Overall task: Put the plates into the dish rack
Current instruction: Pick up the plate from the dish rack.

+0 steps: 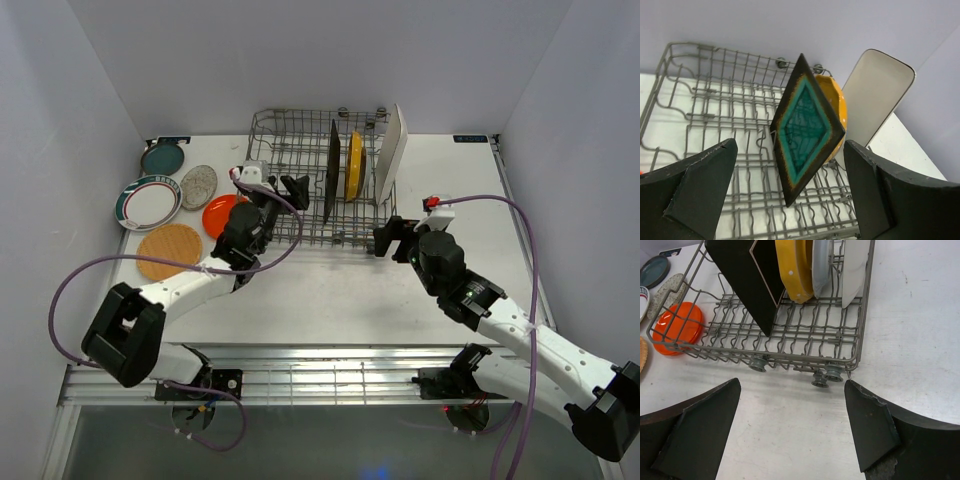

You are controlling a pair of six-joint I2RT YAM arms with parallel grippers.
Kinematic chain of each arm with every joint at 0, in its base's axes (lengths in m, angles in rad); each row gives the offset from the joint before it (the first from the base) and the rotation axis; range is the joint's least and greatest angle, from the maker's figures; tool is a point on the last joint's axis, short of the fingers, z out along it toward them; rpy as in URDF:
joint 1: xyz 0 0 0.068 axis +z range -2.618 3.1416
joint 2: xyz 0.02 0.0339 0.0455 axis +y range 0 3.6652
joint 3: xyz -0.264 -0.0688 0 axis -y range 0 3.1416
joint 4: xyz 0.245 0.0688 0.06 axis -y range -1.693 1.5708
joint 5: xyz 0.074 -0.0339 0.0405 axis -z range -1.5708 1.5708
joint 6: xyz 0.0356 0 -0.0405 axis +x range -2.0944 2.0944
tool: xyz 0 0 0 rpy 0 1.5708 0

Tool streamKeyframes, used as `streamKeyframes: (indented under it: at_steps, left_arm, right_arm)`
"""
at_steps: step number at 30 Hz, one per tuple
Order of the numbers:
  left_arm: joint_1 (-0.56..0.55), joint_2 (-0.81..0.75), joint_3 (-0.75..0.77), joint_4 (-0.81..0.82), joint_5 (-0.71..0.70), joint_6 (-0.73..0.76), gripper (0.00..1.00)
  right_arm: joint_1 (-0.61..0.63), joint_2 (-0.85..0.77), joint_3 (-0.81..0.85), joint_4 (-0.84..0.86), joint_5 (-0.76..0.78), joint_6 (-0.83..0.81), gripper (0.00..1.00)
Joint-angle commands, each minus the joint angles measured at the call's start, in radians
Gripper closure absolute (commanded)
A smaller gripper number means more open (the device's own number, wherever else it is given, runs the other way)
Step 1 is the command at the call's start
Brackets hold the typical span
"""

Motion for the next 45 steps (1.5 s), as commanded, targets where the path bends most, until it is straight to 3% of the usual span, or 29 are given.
streamKeyframes:
  at_steps: [1, 7, 11, 16, 19, 23, 26, 32, 39, 45]
  left_arm:
    - [0.043, -0.101, 0.047, -0.257, -0.054, -0.125, 0.02]
    - [0.137, -0.132, 0.133, -0.558, 0.023, -0.364, 0.02]
    - [0.183, -0.114, 0.196, -0.722, 0.028, -0.447, 0.02]
    - [0.354, -0.106, 0.265, -0.911, 0.194, -0.499, 0.02]
    - [0.446, -0.124, 0.256, -0.988, 0.219, -0.579, 0.02]
    - [0.457, -0.169, 0.19, -0.98, 0.181, -0.631, 0.05]
    - [0.466, -0.192, 0.17, -1.028, 0.112, -0.673, 0.14]
    - [0.502, -0.222, 0.131, -1.067, 0.032, -0.708, 0.16]
    - [0.653, -0.173, 0.125, -1.086, 0.106, -0.752, 0.23]
    - [0.707, -0.189, 0.087, -1.164, -0.007, -0.854, 0.25]
  right_arm:
    - [0.003, 0.01, 0.051, 0.027, 0.016, -0.004, 0.1]
    - [0.003, 0.041, 0.058, 0.031, -0.009, -0.007, 0.1]
    - [0.001, 0.047, 0.058, 0.033, -0.021, -0.007, 0.1]
    - [0.003, 0.041, 0.057, 0.033, -0.023, -0.01, 0.1]
    - [0.003, 0.038, 0.057, 0.034, -0.02, -0.012, 0.1]
    - [0.003, 0.047, 0.057, 0.039, -0.023, -0.015, 0.1]
    - [0.003, 0.059, 0.06, 0.039, -0.026, -0.015, 0.1]
    - [0.003, 0.053, 0.062, 0.039, -0.034, -0.017, 0.1]
    - [0.003, 0.068, 0.062, 0.044, -0.029, -0.018, 0.1]
    - [0.003, 0.082, 0.065, 0.042, -0.026, -0.021, 0.1]
